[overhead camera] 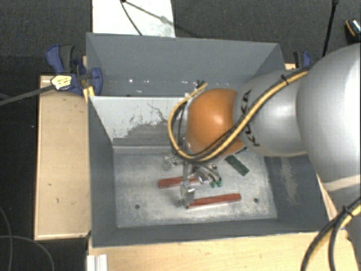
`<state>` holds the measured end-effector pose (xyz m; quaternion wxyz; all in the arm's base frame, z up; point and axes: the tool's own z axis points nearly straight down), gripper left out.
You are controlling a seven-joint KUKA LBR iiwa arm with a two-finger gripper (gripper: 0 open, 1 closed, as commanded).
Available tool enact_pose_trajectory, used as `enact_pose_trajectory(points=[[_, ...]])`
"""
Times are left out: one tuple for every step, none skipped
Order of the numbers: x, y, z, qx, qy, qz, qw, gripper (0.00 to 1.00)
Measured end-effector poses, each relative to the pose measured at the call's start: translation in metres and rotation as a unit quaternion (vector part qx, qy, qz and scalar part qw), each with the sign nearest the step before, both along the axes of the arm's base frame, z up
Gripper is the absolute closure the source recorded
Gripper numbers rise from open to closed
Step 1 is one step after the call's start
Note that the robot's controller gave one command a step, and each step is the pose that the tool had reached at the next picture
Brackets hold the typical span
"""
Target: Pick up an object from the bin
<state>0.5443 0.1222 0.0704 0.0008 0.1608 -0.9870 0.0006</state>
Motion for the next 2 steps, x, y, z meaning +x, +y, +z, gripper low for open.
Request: enact_pose_trajectory(points=[[0.0, 0.003, 0.0, 0.001, 0.0001, -0.003, 1.0, 1.0], [0.001, -0.025, 0.236, 0.001, -0.0067, 0.115, 0.9934, 1.0]])
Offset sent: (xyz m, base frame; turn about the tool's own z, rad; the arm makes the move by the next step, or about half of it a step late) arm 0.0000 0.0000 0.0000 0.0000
